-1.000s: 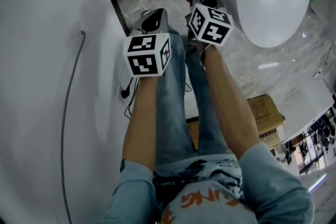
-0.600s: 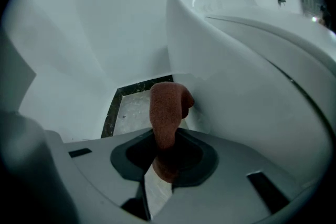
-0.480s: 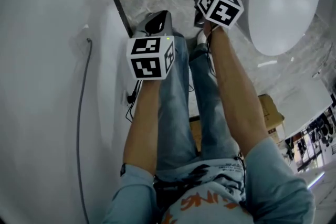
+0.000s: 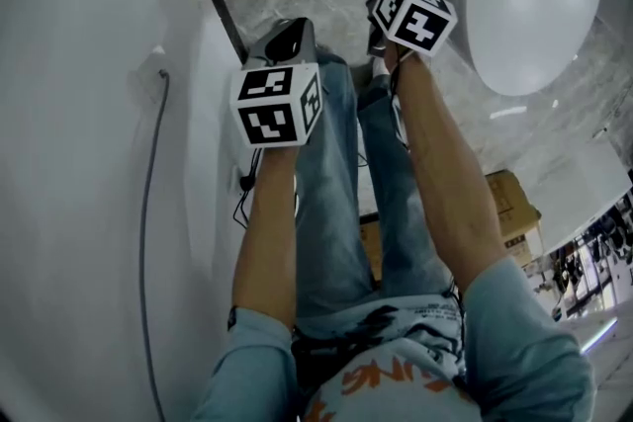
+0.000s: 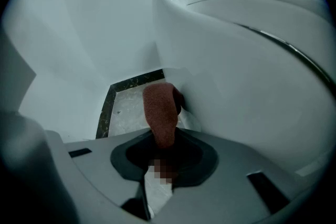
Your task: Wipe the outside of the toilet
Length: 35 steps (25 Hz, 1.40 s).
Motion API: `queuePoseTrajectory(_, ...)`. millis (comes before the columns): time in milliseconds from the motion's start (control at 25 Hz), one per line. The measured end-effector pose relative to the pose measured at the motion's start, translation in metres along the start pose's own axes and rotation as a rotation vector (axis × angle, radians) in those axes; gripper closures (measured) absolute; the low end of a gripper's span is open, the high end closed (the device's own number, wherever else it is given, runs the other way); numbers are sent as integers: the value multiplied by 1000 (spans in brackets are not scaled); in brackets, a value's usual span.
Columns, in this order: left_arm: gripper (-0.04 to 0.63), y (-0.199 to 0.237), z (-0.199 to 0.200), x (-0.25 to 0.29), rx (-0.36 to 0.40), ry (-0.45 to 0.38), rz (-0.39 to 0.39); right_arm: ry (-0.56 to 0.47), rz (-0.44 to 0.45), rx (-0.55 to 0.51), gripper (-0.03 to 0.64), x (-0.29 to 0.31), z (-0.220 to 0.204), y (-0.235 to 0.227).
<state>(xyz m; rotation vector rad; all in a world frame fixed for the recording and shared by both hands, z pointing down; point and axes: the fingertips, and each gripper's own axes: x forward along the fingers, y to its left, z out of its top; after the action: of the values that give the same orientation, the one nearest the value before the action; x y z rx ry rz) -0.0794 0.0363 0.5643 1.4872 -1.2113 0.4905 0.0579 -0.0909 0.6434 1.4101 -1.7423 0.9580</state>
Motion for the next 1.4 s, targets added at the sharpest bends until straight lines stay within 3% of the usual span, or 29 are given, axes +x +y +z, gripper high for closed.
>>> queuePoseTrajectory(400,601,-29,-5,5,27,-2,-12,27,7,2,541,-24,-30,-19)
queuePoseTrajectory(1040,601,-94,-53,16,107,21,-24,61,13,76,541,-69,-99,-76)
queuePoseTrajectory(1400,601,-133,-81,21,116,30,-24,95,11,98,541,-95,-131,-119)
